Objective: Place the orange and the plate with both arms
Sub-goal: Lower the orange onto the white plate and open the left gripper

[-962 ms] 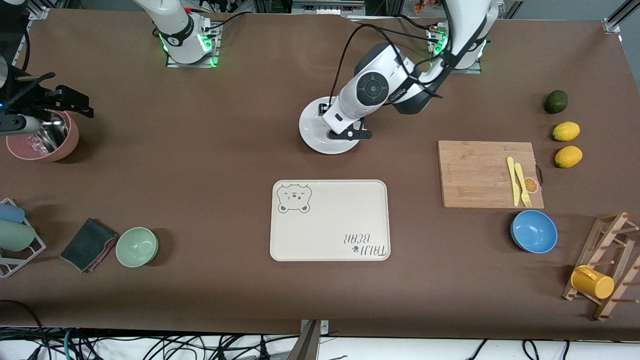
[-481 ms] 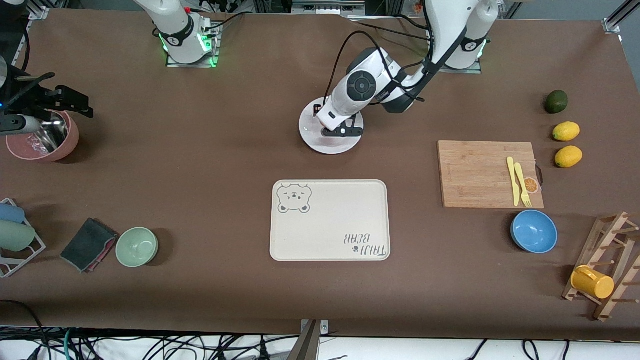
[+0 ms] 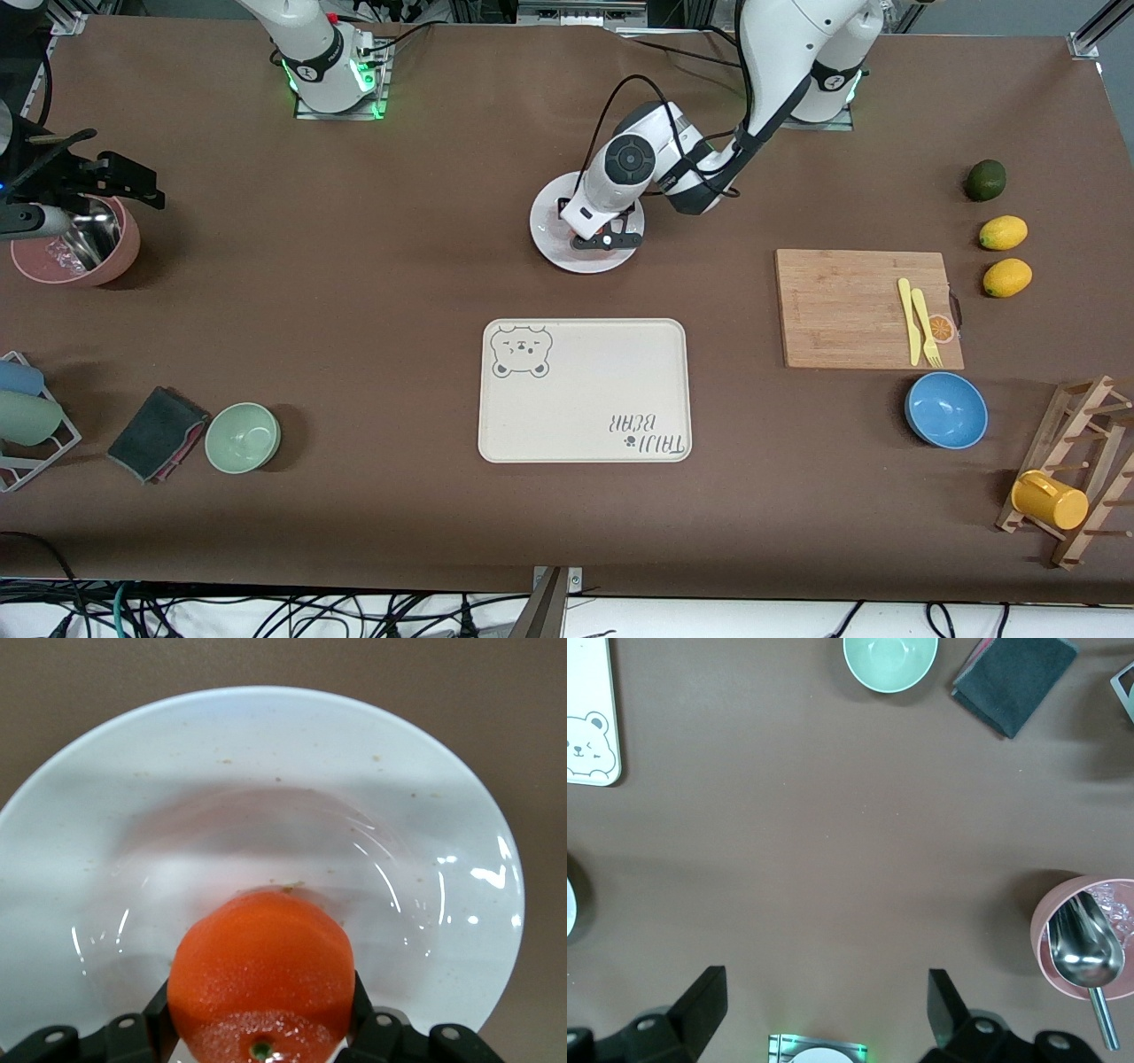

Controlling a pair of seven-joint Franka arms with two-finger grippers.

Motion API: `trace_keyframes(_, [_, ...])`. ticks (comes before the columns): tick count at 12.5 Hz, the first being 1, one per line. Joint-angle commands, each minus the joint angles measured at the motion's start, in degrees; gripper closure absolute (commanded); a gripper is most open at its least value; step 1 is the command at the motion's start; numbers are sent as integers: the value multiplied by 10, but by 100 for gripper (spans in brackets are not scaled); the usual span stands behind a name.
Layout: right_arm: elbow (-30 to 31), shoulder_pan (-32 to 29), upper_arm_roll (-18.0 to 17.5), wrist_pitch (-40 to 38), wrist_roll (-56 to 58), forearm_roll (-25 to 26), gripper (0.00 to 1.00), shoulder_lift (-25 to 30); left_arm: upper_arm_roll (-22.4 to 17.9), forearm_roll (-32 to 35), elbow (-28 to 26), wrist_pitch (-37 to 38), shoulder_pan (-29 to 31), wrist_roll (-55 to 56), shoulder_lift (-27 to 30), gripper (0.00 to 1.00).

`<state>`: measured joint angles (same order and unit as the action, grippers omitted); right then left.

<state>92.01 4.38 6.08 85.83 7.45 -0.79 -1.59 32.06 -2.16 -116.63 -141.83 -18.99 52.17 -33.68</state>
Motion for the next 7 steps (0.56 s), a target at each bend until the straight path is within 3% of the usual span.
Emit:
trace_keyframes(1, [-12, -4, 0, -13, 1, -4, 0, -3, -8, 19, 11, -3, -2, 18, -7, 0])
trace_keyframes(4, [-12, -4, 0, -13, 1, -4, 0, -3, -8, 11, 49, 35, 12, 59, -1, 0])
trace_keyframes(7, [-12, 2, -4, -22, 3, -4, 0, -2, -8, 18, 139, 201, 40, 50, 5, 0])
